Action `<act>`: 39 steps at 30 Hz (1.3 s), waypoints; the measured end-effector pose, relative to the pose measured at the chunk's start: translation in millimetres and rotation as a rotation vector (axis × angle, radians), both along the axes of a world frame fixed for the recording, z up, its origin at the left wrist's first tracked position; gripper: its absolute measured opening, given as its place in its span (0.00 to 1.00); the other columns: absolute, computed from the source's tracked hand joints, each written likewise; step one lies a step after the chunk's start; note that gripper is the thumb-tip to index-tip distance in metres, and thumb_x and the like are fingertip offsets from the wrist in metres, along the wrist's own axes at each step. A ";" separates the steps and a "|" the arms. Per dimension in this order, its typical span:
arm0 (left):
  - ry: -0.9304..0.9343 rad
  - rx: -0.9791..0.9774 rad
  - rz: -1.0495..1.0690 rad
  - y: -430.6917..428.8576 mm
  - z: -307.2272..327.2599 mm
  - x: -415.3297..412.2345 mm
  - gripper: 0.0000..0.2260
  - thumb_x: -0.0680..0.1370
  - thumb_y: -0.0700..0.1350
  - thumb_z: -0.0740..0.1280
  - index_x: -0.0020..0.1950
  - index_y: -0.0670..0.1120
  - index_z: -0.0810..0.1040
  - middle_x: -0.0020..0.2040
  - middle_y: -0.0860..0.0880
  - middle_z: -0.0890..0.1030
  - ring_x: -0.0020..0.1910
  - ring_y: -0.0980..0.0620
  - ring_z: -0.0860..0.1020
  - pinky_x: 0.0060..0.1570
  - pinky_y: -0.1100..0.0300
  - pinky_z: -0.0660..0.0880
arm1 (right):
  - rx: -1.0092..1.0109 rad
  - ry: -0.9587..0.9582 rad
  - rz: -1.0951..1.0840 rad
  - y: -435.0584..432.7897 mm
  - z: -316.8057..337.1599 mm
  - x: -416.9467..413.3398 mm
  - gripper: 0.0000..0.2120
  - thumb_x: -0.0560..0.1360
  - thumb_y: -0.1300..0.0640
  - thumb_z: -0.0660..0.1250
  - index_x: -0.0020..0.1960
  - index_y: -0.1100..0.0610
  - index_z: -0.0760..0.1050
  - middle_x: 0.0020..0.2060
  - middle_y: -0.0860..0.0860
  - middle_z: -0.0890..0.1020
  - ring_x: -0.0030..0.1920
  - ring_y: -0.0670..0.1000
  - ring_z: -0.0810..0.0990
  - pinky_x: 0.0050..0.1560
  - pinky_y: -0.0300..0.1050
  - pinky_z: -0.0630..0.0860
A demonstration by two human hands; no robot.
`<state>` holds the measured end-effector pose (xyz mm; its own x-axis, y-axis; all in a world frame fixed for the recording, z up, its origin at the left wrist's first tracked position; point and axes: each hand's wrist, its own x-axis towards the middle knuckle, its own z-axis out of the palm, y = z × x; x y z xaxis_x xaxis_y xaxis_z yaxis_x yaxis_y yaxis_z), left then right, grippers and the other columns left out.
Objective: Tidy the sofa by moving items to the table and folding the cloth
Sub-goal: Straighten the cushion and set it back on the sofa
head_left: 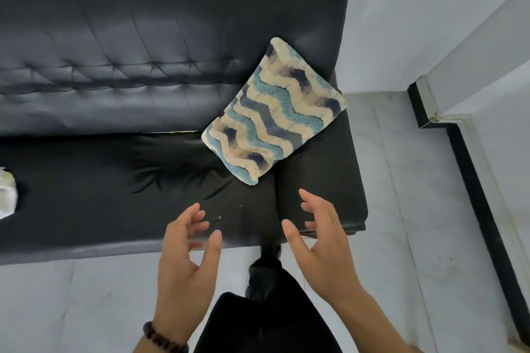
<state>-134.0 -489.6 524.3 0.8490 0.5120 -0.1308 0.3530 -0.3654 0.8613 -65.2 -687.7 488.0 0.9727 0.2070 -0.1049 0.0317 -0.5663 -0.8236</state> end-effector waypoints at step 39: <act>0.006 -0.182 0.656 273.7 -420.1 248.6 0.23 0.76 0.60 0.68 0.60 0.45 0.69 0.49 0.61 0.77 0.45 0.70 0.77 0.43 0.73 0.73 | -0.144 0.106 -0.270 241.9 -332.2 280.0 0.20 0.70 0.41 0.75 0.45 0.56 0.73 0.32 0.36 0.80 0.37 0.33 0.78 0.35 0.31 0.71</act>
<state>114.6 -215.9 104.2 0.3694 0.8899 -0.2676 0.4570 0.0768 0.8861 214.8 -445.8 155.9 0.9724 -0.0816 -0.2185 -0.2177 -0.6537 -0.7248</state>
